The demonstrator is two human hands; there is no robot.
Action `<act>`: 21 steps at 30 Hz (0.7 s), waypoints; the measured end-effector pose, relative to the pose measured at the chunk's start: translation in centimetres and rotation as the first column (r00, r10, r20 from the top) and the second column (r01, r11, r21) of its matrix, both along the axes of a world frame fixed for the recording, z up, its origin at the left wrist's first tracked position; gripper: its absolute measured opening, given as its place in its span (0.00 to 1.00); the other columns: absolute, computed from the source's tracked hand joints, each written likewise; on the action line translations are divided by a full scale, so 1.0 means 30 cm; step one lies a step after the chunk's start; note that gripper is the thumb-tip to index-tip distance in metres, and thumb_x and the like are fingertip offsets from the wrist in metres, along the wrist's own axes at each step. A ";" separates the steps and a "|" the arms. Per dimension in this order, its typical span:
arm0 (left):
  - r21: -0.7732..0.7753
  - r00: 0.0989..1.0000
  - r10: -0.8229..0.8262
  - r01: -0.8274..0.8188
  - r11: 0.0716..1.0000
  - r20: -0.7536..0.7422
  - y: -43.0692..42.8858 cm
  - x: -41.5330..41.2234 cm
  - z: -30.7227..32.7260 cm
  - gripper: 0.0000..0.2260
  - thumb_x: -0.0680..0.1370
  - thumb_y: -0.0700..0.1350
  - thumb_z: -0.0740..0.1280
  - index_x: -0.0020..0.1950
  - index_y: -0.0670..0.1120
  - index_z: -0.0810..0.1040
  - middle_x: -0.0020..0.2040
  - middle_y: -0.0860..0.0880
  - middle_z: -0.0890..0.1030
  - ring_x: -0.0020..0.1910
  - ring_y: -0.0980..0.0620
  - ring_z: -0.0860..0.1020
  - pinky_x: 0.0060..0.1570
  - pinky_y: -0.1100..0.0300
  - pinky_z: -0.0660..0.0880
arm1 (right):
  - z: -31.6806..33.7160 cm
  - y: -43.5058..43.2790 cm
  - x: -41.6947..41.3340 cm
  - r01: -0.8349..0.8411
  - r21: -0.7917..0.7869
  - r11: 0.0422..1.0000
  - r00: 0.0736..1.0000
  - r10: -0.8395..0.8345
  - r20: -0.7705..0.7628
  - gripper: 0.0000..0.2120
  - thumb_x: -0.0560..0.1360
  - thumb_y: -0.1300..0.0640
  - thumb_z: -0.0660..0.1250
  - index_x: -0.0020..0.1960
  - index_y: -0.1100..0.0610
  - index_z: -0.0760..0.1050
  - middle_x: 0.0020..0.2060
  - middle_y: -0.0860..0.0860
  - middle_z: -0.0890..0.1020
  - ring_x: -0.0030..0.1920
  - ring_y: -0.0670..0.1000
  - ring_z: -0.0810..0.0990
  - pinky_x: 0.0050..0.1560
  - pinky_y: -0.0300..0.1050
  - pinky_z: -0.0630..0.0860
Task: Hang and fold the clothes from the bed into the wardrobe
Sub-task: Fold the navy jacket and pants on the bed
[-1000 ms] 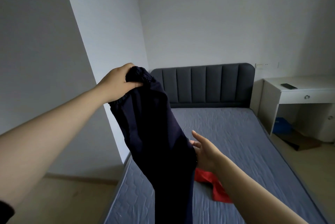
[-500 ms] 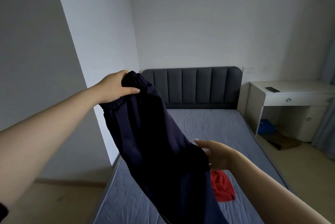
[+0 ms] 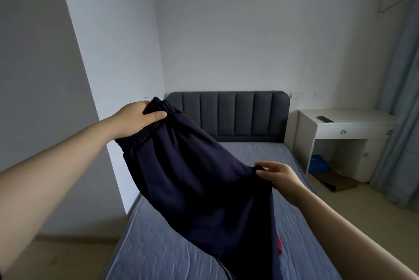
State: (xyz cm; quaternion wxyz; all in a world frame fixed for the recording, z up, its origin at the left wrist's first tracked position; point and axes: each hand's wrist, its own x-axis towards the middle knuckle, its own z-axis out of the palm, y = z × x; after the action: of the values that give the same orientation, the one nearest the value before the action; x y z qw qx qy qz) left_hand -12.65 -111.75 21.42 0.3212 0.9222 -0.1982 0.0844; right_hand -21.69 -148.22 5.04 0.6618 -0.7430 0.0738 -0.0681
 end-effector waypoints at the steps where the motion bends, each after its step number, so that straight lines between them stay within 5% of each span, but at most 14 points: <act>1: 0.004 1.000 -0.006 0.006 1.000 0.003 -0.006 0.002 -0.002 0.15 0.75 0.61 0.64 0.56 0.54 0.75 0.51 0.57 0.79 0.52 0.53 0.76 0.49 0.62 0.67 | 0.002 -0.011 -0.006 -0.022 -0.103 0.994 1.000 0.022 -0.006 0.14 0.74 0.64 0.70 0.58 0.55 0.80 0.49 0.52 0.84 0.45 0.45 0.83 0.39 0.32 0.77; 5: 0.030 0.998 -0.060 0.060 0.998 0.026 -0.064 -0.004 -0.011 0.12 0.76 0.59 0.65 0.54 0.55 0.75 0.48 0.60 0.78 0.50 0.55 0.76 0.47 0.63 0.68 | -0.003 -0.042 -0.018 -0.076 -0.504 0.860 0.997 0.074 -0.024 0.12 0.76 0.62 0.67 0.58 0.54 0.80 0.50 0.50 0.83 0.51 0.47 0.81 0.51 0.36 0.75; 8: 0.050 0.993 -0.114 0.112 0.992 0.041 -0.131 -0.019 -0.006 0.09 0.75 0.59 0.65 0.52 0.57 0.74 0.47 0.61 0.78 0.46 0.61 0.75 0.43 0.67 0.68 | -0.020 -0.077 -0.037 -0.062 -0.674 0.736 0.998 0.047 -0.041 0.06 0.77 0.59 0.66 0.51 0.58 0.81 0.44 0.51 0.82 0.46 0.49 0.79 0.45 0.39 0.72; 13: 0.078 0.982 -0.184 0.181 0.980 0.033 -0.277 -0.044 0.007 0.17 0.75 0.61 0.65 0.57 0.52 0.76 0.50 0.57 0.79 0.50 0.56 0.77 0.46 0.64 0.69 | -0.061 -0.172 -0.095 0.025 -0.703 0.711 0.997 -0.066 -0.032 0.10 0.78 0.57 0.65 0.43 0.63 0.78 0.36 0.52 0.75 0.38 0.50 0.73 0.36 0.40 0.66; 17: 0.163 0.971 -0.238 0.230 0.959 0.033 -0.429 -0.080 0.010 0.20 0.74 0.62 0.65 0.59 0.50 0.76 0.53 0.53 0.80 0.52 0.54 0.77 0.51 0.61 0.71 | -0.105 -0.279 -0.183 0.035 -0.632 0.774 0.995 -0.089 -0.054 0.09 0.77 0.55 0.67 0.38 0.53 0.74 0.35 0.48 0.75 0.35 0.45 0.73 0.33 0.36 0.66; 21: 0.220 0.962 -0.272 0.260 0.940 0.026 -0.586 -0.126 0.018 0.23 0.72 0.65 0.65 0.55 0.48 0.77 0.51 0.51 0.81 0.51 0.52 0.78 0.55 0.55 0.74 | -0.163 -0.386 -0.279 0.143 -0.543 0.827 0.979 -0.198 -0.045 0.09 0.72 0.58 0.73 0.38 0.59 0.75 0.33 0.51 0.76 0.34 0.48 0.73 0.33 0.40 0.66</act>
State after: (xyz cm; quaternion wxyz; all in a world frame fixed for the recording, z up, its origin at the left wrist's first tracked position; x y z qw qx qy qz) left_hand -16.43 -129.32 21.95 0.2228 0.9135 -0.3376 0.0441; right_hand -30.06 -159.79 0.16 0.4140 -0.8912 0.1507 -0.1077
